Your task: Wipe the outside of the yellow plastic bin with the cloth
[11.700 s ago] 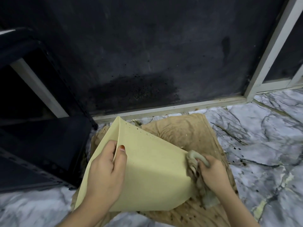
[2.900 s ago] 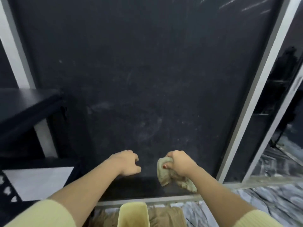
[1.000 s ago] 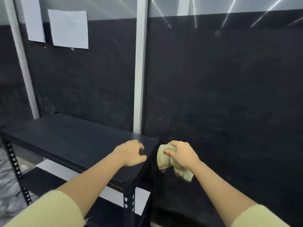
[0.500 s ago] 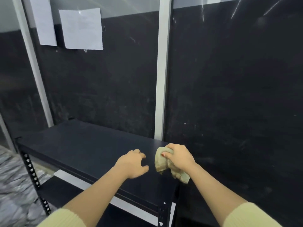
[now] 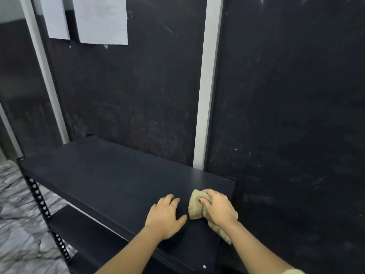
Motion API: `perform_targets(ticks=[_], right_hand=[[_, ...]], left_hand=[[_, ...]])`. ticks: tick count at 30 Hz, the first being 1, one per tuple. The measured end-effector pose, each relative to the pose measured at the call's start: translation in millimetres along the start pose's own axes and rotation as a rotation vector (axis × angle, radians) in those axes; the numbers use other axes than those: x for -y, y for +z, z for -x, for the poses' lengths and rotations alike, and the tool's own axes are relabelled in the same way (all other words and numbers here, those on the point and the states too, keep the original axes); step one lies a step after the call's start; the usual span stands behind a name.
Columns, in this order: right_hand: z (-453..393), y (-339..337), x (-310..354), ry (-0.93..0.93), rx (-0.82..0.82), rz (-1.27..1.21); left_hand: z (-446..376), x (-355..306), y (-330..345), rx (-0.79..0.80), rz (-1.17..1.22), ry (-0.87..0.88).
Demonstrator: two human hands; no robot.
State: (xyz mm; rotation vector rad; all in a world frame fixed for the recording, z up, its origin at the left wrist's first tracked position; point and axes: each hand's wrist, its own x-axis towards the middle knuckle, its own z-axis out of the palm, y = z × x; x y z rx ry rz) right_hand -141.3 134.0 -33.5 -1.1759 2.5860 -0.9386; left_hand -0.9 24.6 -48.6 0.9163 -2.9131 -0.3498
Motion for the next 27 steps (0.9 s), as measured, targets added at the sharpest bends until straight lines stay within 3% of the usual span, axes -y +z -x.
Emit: perform_targets(ticks=[15,27], right_hand=[[13,4,2,-0.044,0.029,0.258],[-2,24,-25,-0.044,0.026,0.133]], left_hand=[[-2,9,38,-0.133,0.051,-0.013],[1,5,35,-0.113,0.083,-0.027]])
